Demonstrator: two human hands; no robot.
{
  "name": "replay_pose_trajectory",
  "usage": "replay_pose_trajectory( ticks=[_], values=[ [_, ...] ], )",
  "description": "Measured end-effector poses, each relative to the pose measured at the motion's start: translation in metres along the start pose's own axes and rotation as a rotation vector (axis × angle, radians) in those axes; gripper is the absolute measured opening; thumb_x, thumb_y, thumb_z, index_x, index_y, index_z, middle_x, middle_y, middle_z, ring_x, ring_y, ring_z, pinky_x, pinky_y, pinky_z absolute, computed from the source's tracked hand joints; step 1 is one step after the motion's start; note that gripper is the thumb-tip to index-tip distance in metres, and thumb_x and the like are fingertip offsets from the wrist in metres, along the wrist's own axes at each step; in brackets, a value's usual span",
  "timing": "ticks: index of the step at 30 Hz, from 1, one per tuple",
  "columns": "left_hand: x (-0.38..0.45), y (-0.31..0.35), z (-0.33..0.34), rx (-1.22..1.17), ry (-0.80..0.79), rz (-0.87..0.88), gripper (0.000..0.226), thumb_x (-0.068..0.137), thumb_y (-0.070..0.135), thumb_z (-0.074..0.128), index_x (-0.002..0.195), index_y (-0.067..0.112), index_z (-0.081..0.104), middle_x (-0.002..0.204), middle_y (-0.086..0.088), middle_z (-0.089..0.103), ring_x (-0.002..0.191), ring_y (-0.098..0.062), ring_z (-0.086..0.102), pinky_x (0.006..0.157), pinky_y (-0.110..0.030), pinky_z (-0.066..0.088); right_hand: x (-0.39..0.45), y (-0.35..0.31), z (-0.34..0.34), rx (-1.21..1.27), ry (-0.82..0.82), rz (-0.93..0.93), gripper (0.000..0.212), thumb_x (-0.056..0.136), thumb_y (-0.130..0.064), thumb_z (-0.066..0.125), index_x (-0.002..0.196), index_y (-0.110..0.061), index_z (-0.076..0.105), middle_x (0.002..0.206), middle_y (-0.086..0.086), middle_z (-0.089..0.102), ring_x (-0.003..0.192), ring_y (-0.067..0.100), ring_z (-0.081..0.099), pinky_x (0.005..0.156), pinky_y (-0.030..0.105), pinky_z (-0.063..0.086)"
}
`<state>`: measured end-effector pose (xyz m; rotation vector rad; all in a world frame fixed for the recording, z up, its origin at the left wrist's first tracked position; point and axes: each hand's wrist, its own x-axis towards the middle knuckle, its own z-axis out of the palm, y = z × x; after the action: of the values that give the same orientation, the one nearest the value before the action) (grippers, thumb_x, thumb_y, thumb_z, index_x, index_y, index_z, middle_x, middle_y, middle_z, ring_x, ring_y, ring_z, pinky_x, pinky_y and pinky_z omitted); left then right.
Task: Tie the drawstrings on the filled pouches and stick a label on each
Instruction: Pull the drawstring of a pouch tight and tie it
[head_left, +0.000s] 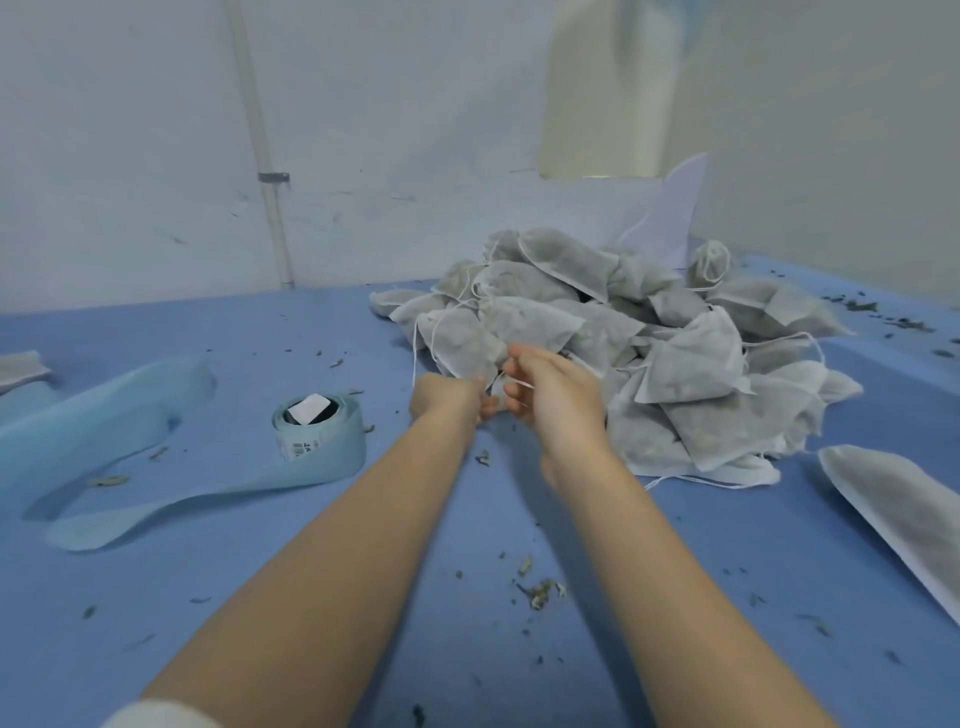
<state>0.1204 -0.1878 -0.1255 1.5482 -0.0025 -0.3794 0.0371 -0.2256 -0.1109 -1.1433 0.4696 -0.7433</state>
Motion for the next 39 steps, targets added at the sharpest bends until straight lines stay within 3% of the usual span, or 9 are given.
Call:
replay_pose_trajectory(
  ticks=[6,9,12,17,24,28,31,33,39],
  values=[
    [-0.007,-0.001,-0.008,0.333,0.090,0.089,0.032,0.091,0.003,0.037,0.116,-0.007,0.055,0.118,-0.028,0.059,0.109,-0.042,0.057,0.094,-0.047,0.047,0.008,0.004,-0.005,-0.279,0.018,-0.130,0.019,0.093,-0.009,0.051,0.089,-0.017,0.068,0.077,-0.005,0.064,0.067,0.010,0.057,0.069,0.025,0.050],
    [-0.024,-0.001,-0.026,0.431,0.118,0.205,0.028,0.092,0.006,0.030,0.095,-0.001,0.057,0.113,-0.026,0.059,0.099,-0.041,0.057,0.083,-0.044,0.046,0.007,0.003,-0.007,-0.447,-0.016,-0.276,0.018,0.092,-0.015,0.054,0.087,-0.028,0.066,0.089,-0.010,0.067,0.087,0.006,0.061,0.084,0.015,0.046],
    [-0.038,-0.001,-0.045,0.386,0.114,0.235,0.027,0.091,0.011,0.032,0.083,0.000,0.055,0.102,-0.026,0.062,0.095,-0.040,0.057,0.081,-0.042,0.046,0.002,0.003,-0.010,-0.555,-0.099,-0.381,0.016,0.092,-0.021,0.056,0.091,-0.033,0.067,0.086,-0.024,0.064,0.078,-0.018,0.055,0.069,-0.003,0.035],
    [-0.055,0.003,-0.073,0.176,0.026,0.154,0.027,0.084,0.008,0.043,0.058,0.015,0.037,0.062,-0.002,0.037,0.070,-0.023,0.032,0.061,-0.033,0.026,-0.007,0.000,-0.017,-0.618,-0.254,-0.318,0.021,0.095,-0.040,0.051,0.086,-0.035,0.069,0.086,-0.019,0.071,0.088,-0.006,0.062,0.077,0.009,0.041],
    [-0.068,0.010,-0.103,0.133,-0.066,0.184,0.021,0.084,0.008,0.041,0.064,0.014,0.038,0.064,-0.002,0.033,0.061,-0.020,0.027,0.055,-0.029,0.022,-0.023,0.010,-0.035,-0.904,-0.312,-0.194,0.071,0.094,-0.061,0.032,0.072,0.000,0.060,0.078,0.016,0.063,0.073,0.023,0.056,0.071,0.024,0.042],
    [-0.073,0.007,-0.106,0.503,0.070,0.446,0.024,0.087,0.008,0.040,0.076,0.009,0.061,0.075,-0.002,0.057,0.068,-0.021,0.046,0.060,-0.028,0.035,-0.027,0.008,-0.035,-0.944,-0.297,-0.235,0.066,0.095,-0.055,0.041,0.039,-0.021,0.029,0.040,-0.011,0.034,0.045,0.007,0.035,0.049,0.016,0.028],
    [-0.084,0.003,-0.101,0.750,0.206,0.689,0.025,0.086,0.009,0.045,0.097,0.015,0.067,0.097,0.001,0.067,0.096,-0.020,0.055,0.078,-0.030,0.040,-0.025,0.010,-0.034,-0.993,-0.299,-0.297,0.064,0.095,-0.052,0.043,0.046,-0.012,0.042,0.049,0.002,0.042,0.053,0.012,0.037,0.051,0.017,0.031],
    [-0.091,-0.001,-0.092,0.771,0.137,0.823,0.030,0.085,0.015,0.049,0.112,0.016,0.061,0.113,0.003,0.062,0.112,-0.019,0.048,0.088,-0.027,0.034,-0.027,0.010,-0.031,-1.013,-0.294,-0.323,0.062,0.096,-0.051,0.042,0.054,-0.005,0.046,0.056,0.015,0.045,0.056,0.013,0.040,0.052,0.018,0.032],
    [-0.103,-0.009,-0.058,0.815,-0.202,0.776,0.046,0.089,0.037,0.046,0.128,0.016,0.034,0.124,0.000,0.054,0.111,-0.022,0.053,0.095,-0.036,0.043,-0.027,0.006,-0.027,-0.831,-0.297,-0.322,0.055,0.100,-0.045,0.040,0.050,-0.034,0.061,0.049,-0.017,0.057,0.050,-0.006,0.052,0.052,0.005,0.036]
  ],
)
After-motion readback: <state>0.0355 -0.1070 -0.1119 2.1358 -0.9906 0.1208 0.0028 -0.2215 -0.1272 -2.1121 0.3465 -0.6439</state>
